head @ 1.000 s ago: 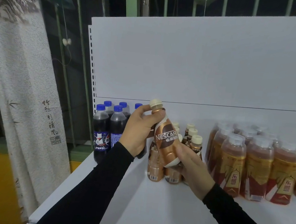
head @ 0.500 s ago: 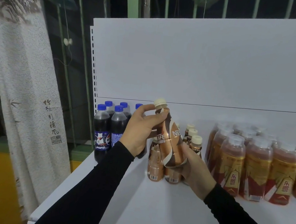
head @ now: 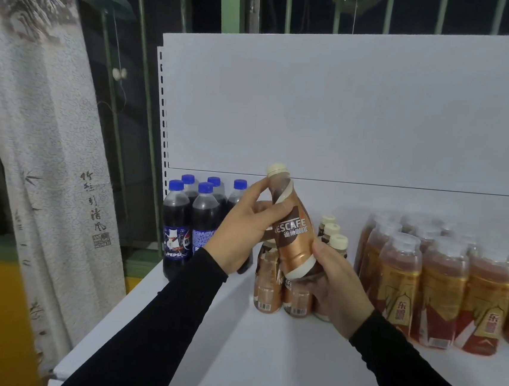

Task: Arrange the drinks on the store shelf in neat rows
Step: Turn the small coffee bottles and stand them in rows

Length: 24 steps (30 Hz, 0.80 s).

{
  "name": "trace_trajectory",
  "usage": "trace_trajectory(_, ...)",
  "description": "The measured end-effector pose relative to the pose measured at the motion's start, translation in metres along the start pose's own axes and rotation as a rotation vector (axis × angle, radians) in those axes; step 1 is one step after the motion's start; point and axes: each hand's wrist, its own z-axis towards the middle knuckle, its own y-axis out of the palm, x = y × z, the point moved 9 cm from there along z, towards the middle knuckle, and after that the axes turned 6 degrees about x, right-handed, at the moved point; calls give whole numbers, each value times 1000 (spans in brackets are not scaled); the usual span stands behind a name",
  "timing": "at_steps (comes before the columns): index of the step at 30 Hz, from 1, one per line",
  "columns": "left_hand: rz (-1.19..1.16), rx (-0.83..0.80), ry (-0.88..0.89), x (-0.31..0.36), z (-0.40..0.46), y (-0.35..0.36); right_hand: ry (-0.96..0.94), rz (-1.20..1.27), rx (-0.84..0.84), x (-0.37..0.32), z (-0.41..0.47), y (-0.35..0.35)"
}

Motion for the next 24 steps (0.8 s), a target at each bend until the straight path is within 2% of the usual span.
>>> trace_trajectory(5, 26, -26, -15, -4, -1, 1, 1, -44, -7, 0, 2, 2)
trace_trajectory(8, 6, 19, -14, -5, 3, -4, -42, -89, -37, -6, 1, 7)
trace_trajectory(16, -169, 149, -151, -8, 19, -17, -306, -384, -95, -39, -7, 18)
trace_trajectory(19, -194, 154, -197, -7, 21, -13, -435, -535, -30, -55, -4, 19)
trace_trajectory(24, -273, 139, -320, -9, 18, -8, -540, -501, 53, -79, -4, 23)
